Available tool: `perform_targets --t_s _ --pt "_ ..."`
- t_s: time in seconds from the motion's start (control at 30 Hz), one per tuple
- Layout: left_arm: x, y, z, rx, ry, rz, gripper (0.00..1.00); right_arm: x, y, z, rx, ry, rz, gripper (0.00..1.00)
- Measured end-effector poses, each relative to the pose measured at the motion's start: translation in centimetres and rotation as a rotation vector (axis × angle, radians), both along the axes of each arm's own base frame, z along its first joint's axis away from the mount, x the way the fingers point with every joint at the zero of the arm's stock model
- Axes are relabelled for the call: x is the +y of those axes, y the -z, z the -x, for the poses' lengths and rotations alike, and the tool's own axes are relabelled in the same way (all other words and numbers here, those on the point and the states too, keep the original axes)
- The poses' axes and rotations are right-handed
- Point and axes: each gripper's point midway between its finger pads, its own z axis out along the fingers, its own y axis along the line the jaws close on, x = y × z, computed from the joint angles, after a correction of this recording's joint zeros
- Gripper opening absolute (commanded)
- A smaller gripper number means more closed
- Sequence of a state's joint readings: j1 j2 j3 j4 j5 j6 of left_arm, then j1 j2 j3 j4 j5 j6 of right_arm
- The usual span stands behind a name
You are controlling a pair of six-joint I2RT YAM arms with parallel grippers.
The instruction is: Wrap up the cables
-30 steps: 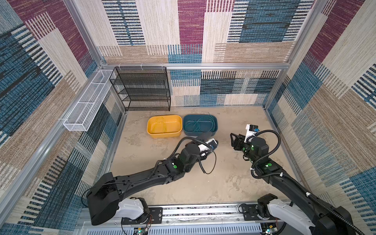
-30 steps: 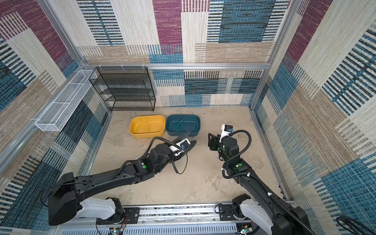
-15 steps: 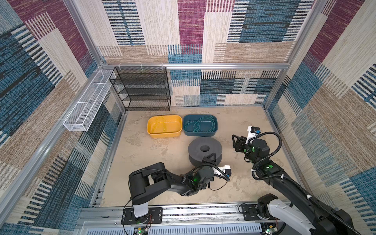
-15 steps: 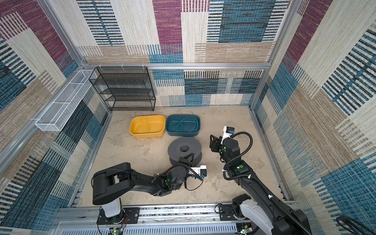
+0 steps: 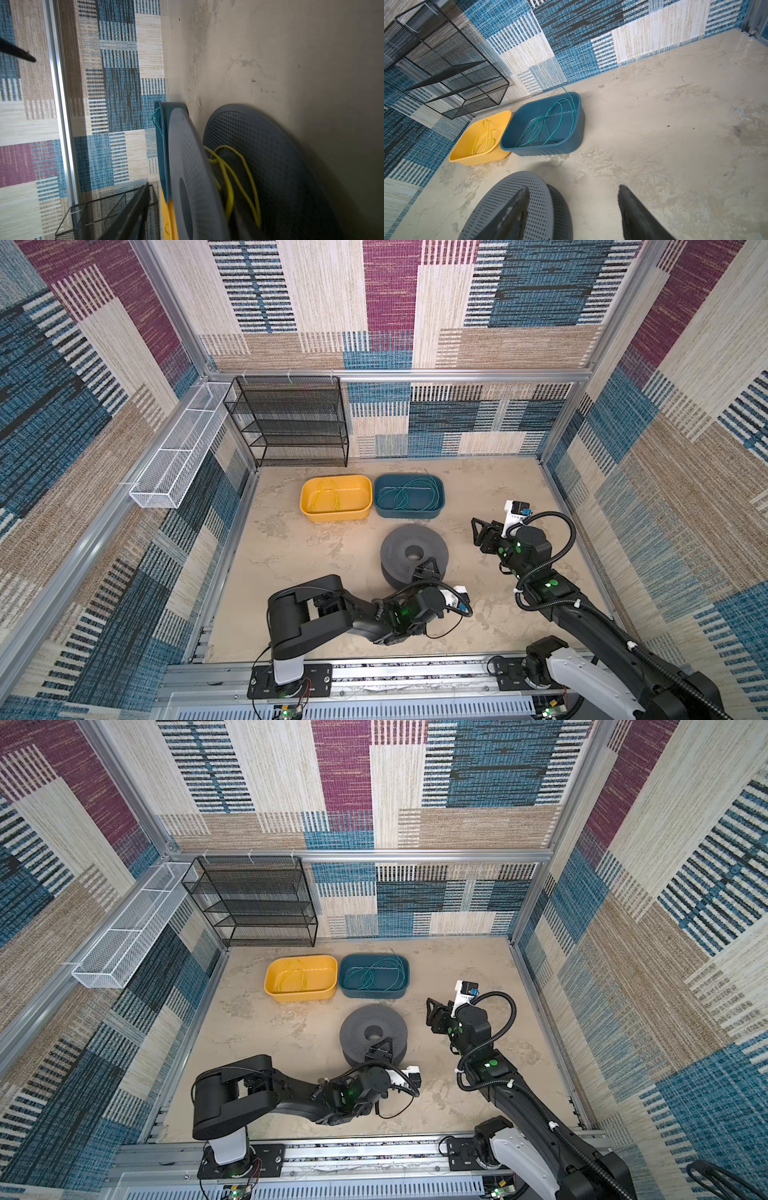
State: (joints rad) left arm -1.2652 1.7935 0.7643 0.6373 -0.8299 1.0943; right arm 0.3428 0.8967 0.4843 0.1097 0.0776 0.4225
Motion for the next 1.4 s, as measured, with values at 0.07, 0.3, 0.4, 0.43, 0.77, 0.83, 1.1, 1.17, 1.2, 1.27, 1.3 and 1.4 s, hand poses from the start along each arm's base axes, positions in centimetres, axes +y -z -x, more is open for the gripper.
perform_targets --t_s 0.07,0.3,0.4,0.43,0.77,0.83,1.1,1.17,1.2,1.27,1.3,1.4 --pt "0.2 0.3 0.3 0.062 -0.008 0.004 0.72 0.1 0.0 0.0 0.001 -0.007 -0.002 0.70" --pt "1.0 1.8 3.0 0.364 -0.036 -0.034 0.99 0.5 0.2 0.0 0.011 -0.030 -0.006 0.73" --pt "2.4 2.9 4.5 0.490 -0.059 -0.090 0.99 0.6 0.4 0.0 0.015 -0.033 -0.006 0.73" --pt "2.7 3.2 5.0 0.528 -0.067 -0.104 0.99 0.7 0.5 0.0 0.020 -0.037 -0.006 0.73" --pt "4.3 -7.9 7.8 0.651 -0.023 0.154 0.99 1.5 -1.7 -0.8 -0.007 -0.071 -0.017 0.80" --pt "4.4 -11.4 7.8 0.641 -0.013 0.260 0.99 1.7 -2.5 -0.9 -0.021 -0.081 -0.017 0.86" --pt "7.6 -16.9 6.4 0.557 -0.135 0.581 0.99 2.9 -7.0 -1.0 -0.086 -0.144 -0.054 0.99" --pt "8.7 -16.4 6.3 0.548 -0.164 0.645 0.99 3.0 -8.6 -0.9 -0.105 -0.142 -0.102 0.99" --pt "9.3 -16.0 6.3 0.541 -0.174 0.680 0.99 3.0 -9.0 -1.0 -0.107 -0.131 -0.133 0.99" --pt "9.9 -15.3 6.3 0.528 -0.166 0.730 0.99 2.5 -9.0 -1.3 -0.093 -0.087 -0.164 1.00" --pt "10.3 -14.9 6.3 0.518 -0.169 0.746 0.99 2.2 -8.8 -1.6 -0.086 -0.068 -0.162 0.99" --pt "11.4 -14.3 5.5 0.463 -0.179 0.832 0.99 1.6 -8.5 -1.9 -0.106 -0.034 -0.128 0.99"
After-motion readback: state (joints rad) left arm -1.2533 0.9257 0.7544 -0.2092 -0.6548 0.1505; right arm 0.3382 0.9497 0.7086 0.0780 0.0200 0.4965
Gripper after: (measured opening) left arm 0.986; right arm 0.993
